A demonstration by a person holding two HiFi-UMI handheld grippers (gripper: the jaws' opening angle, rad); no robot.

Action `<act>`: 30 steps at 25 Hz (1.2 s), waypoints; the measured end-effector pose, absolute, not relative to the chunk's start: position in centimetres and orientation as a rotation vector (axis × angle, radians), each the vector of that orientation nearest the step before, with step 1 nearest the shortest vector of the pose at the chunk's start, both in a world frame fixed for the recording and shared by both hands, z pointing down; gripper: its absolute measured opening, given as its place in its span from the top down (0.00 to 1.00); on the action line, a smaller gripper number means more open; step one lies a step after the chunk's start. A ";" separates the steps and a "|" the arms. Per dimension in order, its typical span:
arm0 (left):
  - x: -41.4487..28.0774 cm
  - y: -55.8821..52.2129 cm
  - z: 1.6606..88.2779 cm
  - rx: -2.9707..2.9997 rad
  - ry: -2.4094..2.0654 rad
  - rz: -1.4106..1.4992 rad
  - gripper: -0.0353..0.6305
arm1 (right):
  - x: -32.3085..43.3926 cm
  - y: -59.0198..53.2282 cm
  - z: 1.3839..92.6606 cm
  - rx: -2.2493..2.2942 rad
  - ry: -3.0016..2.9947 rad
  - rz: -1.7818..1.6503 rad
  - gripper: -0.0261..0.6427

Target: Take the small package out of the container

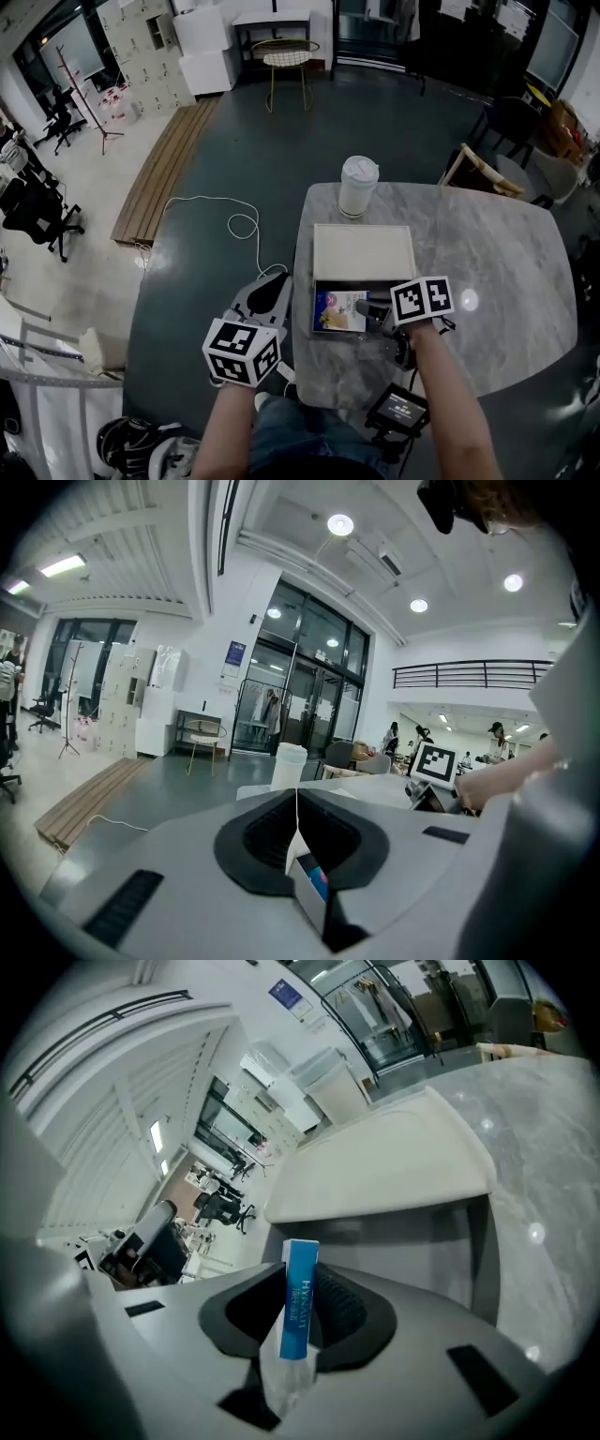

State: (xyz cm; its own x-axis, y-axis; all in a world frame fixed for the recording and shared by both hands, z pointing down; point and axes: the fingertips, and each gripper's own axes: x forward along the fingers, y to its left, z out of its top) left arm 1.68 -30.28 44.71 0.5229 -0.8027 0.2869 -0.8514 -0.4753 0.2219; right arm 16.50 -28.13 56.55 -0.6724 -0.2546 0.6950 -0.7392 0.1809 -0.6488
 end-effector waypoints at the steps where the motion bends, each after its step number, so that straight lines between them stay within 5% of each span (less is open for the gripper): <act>1: 1.6 -30.2 44.6 2.432 -1.377 0.200 0.93 | 16.5 -28.1 56.5 0.930 -2.026 1.521 0.81; 30: -0.2 -32.5 35.1 2.638 -1.359 0.106 0.93 | 15.6 -31.1 44.1 1.171 -2.299 1.195 0.82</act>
State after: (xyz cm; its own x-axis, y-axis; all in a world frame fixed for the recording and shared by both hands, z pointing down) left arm -0.16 -32.47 35.12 0.5816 -0.8011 0.1414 -0.8133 -0.5694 0.1194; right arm 15.55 -31.09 44.09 -0.6240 -0.5279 0.5762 -0.7749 0.3225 -0.5436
